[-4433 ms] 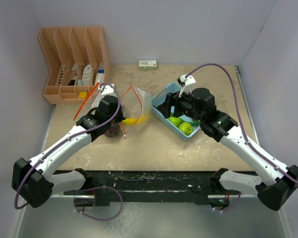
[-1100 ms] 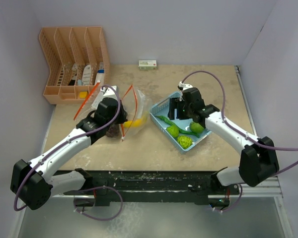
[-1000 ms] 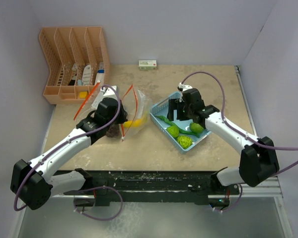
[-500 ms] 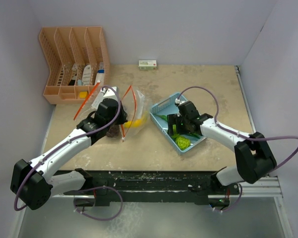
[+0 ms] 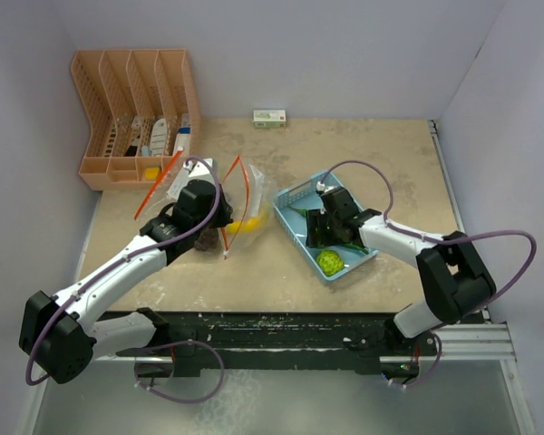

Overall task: Place the food in the zip-top bag and seal the zipper
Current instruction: Pick up the fake fruit from the bin, then place the fake fruit in the zipper food storage bag.

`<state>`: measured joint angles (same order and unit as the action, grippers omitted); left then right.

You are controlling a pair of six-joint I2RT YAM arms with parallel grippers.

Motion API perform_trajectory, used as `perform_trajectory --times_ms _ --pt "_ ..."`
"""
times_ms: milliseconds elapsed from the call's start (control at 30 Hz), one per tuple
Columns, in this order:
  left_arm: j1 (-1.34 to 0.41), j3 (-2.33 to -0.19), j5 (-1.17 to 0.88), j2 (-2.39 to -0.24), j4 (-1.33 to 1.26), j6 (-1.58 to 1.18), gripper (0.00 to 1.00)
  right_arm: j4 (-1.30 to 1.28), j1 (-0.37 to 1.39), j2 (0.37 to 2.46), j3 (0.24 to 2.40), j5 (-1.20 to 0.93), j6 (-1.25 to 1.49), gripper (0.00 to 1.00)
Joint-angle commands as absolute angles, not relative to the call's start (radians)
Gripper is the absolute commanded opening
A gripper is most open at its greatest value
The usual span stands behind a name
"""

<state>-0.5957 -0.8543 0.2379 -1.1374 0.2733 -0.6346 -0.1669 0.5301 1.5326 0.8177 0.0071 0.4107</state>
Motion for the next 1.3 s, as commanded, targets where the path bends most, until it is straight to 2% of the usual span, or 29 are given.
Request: perform_trajectory --times_ms 0,167,433,533,733,967,1267 --pt "-0.592 -0.855 0.236 -1.131 0.232 -0.636 0.00 -0.182 0.535 1.453 0.876 0.030 0.395 0.52" --pt "-0.592 -0.859 0.238 -1.133 0.237 -0.632 0.00 -0.225 0.535 1.323 0.939 -0.011 0.362 0.52" --pt "-0.592 -0.893 0.237 -1.126 0.259 -0.627 0.00 -0.103 0.604 1.171 1.063 -0.267 0.376 0.53" --pt "-0.592 -0.911 0.231 -1.120 0.268 -0.626 0.00 -0.038 0.673 1.198 1.129 -0.304 0.396 0.53" --pt "-0.593 -0.964 0.228 -1.080 0.295 -0.607 0.00 0.155 0.701 1.281 1.221 -0.447 0.532 0.53" --pt "-0.593 -0.965 0.217 -1.045 0.285 -0.609 0.00 0.322 0.722 1.367 1.258 -0.479 0.687 0.53" --pt "-0.594 -0.949 0.192 -1.089 0.242 -0.618 0.00 0.219 0.810 1.431 1.332 -0.370 0.662 0.54"
